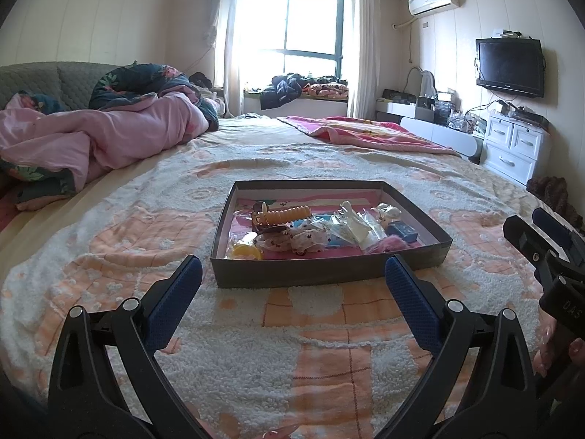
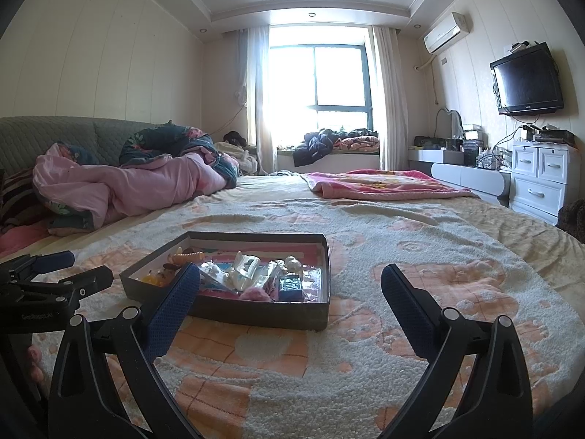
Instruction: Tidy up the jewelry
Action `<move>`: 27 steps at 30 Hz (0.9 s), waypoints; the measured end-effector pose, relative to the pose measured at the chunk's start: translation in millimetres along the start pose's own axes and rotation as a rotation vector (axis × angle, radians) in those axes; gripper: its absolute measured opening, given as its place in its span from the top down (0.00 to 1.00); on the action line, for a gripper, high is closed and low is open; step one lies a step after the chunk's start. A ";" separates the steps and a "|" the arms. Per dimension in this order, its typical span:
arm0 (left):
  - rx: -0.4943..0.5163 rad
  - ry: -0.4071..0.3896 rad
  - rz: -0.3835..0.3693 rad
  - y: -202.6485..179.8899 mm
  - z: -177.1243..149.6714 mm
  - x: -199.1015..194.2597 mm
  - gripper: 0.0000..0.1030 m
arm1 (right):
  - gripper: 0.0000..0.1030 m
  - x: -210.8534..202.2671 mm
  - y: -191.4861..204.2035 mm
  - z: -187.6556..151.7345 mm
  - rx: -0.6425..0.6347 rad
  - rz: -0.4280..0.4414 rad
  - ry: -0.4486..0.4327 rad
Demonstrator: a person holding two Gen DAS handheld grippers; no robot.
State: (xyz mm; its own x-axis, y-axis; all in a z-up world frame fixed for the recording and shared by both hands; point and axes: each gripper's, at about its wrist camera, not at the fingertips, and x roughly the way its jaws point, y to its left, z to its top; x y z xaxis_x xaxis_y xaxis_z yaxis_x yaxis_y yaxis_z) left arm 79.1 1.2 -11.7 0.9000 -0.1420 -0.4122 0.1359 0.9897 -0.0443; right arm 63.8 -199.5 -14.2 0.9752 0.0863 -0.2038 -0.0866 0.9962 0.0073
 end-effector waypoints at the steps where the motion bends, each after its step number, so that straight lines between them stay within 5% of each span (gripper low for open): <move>1: 0.000 0.000 0.000 0.4 -0.1 0.0 0.11 | 0.06 -0.1 0.0 0.0 0.000 0.000 -0.001; 27: 0.000 0.031 0.006 -3.2 -4.9 4.3 0.11 | 0.06 0.7 -2.1 -1.2 -0.001 -0.006 0.000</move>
State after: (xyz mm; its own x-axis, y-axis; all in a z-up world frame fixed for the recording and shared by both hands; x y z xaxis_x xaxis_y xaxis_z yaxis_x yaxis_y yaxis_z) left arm 80.5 -2.6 -17.9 0.8874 -0.1353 -0.4406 0.1306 0.9906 -0.0412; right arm 64.4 -201.5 -15.6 0.9758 0.0800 -0.2036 -0.0807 0.9967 0.0048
